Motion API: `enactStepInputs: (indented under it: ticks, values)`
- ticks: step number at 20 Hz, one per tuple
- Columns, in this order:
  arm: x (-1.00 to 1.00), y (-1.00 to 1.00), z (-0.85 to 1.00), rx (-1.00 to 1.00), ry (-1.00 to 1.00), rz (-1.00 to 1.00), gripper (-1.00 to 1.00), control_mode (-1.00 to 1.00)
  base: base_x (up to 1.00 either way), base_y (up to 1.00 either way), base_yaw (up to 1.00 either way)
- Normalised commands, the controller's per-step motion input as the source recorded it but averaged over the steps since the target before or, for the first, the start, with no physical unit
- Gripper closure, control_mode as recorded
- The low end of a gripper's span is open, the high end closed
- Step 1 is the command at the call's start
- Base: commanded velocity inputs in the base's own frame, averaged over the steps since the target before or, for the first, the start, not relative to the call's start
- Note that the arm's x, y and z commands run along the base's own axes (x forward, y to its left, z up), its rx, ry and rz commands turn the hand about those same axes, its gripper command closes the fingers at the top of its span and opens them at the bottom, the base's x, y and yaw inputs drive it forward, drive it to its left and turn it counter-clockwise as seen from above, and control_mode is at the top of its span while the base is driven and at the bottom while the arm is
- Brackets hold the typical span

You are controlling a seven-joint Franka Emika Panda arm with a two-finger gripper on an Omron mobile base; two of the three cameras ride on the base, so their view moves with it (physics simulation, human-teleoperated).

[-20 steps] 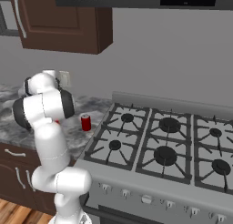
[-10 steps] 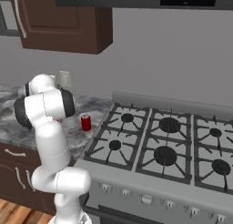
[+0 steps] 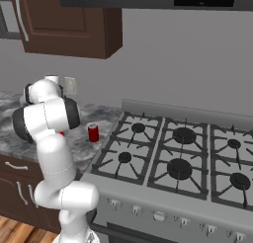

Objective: Four empty soda cans are scattered around the kitchen. Gather all the cans and cluster them next to the stove for recycling.

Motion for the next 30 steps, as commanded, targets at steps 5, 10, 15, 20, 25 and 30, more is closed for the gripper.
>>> enactStepInputs:
  ticks: [5, 10, 15, 20, 25, 30]
  values:
    - [-0.32, 0.0, -0.32, 0.0, -0.01, 0.0, -1.0, -1.0, 0.0, 0.0, 0.0]
    - [-0.04, -0.06, 0.09, 0.0, 0.0, 0.0, -1.0, -1.0, 0.0, 0.0, 0.0]
    - [0.0, -0.14, 0.18, 0.0, 0.0, 0.0, -1.0, -1.0, 0.0, 0.0, 0.0]
    - [0.0, -0.07, 0.01, 0.0, 0.0, 0.0, -1.0, -1.0, 0.0, 0.0, 0.0]
    - [0.12, 0.0, 0.0, 0.0, 0.0, 0.0, -1.0, -1.0, 0.0, 0.0, 0.0]
    - [0.15, 0.0, 0.0, 0.0, 0.0, 0.0, -1.0, -1.0, 0.0, 0.0, 0.0]
